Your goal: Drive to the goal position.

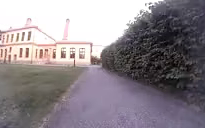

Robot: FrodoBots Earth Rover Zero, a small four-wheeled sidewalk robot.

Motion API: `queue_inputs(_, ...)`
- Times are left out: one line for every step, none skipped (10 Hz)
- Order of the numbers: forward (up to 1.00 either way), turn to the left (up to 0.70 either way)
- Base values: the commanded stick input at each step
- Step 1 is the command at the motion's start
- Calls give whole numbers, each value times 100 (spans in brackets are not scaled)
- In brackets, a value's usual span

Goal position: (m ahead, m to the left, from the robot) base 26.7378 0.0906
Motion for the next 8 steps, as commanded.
queue_inputs(50, -1)
queue_inputs(50, -1)
queue_inputs(50, -1)
queue_inputs(50, -1)
queue_inputs(50, -1)
queue_inputs(50, -1)
queue_inputs(50, -1)
queue_inputs(50, -1)
